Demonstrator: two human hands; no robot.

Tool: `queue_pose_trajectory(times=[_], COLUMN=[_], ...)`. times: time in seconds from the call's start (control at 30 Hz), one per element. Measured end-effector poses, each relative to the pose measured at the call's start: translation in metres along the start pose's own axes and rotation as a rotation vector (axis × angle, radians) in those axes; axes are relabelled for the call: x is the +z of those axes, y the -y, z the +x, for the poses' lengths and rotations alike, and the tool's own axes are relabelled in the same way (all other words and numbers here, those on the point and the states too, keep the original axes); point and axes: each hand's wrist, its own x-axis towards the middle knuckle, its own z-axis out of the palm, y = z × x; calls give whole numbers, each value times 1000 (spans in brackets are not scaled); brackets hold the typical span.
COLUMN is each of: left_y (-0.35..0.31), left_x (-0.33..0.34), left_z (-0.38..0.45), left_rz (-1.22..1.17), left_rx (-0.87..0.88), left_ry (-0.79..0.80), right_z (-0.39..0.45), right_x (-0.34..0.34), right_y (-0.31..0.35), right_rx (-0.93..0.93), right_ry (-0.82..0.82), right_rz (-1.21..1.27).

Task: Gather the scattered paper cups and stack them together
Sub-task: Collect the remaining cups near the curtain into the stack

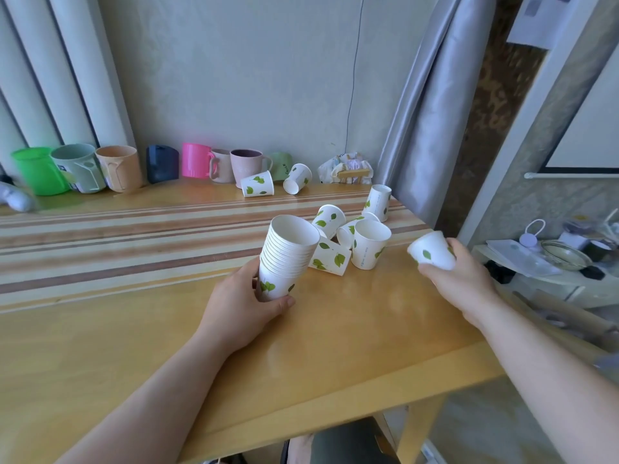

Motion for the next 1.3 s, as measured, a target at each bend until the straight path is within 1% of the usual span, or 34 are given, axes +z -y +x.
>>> queue_pose_trajectory(times=[0.03,0.1,0.17,0.27,0.33,0.4,0.53,0.7,0.8,0.87,0.9,0.93,1.0,1.03,1.07,1.13,1.17,1.23,1.3], left_y=[0,0,-1,-1,-1,0,1,0,1,2,3,3,2,1,1,0,-1,-1,-1], left_x=[0,0,0,-1,-1,0,-1,2,1,1,1,1,1,1,1,1,1,1,1], left_z=[0,0,0,-2,-2,-2,-1,1,1,1,1,1,2,2,2,1,0,0,0], left_rz=[-2,-5,2,18,20,21,0,-9,-22,-45,-65,-84,-98,-95,-93,-90,-88,-93,-101], left_rx=[-6,-10,-3,15,22,33,29,38,24,0,-18,-37,-60,-62,-59,-54,-54,-57,-65], left_ry=[3,9,5,-5,-11,-17,-31,-36,-42,-49,-56,-69,-96,-105,-111,-118,-122,-131,-135], right_z=[-5,-16,-29,-51,-63,-69,-74,-68,-65,-62,-61,-59,-50,-45,-42,-39,-39,-39,-40], right_x=[4,17,33,57,72,88,112,113,111,110,110,109,107,108,111,119,122,127,130], right_y=[13,45,79,124,145,156,149,132,125,117,114,112,108,107,105,103,102,99,98], right_rx=[10,20,-21,-144,-218,-280,-288,-297,-303,-342,-374,-389,-393,-400,-399,-372,-360,-357,-360], right_ry=[3,61,156,335,418,463,491,507,525,542,509,440,259,208,207,258,264,228,202], right_rz=[196,530,753,903,919,907,755,728,674,622,553,441,86,-104,-247,-410,-468,-576,-637])
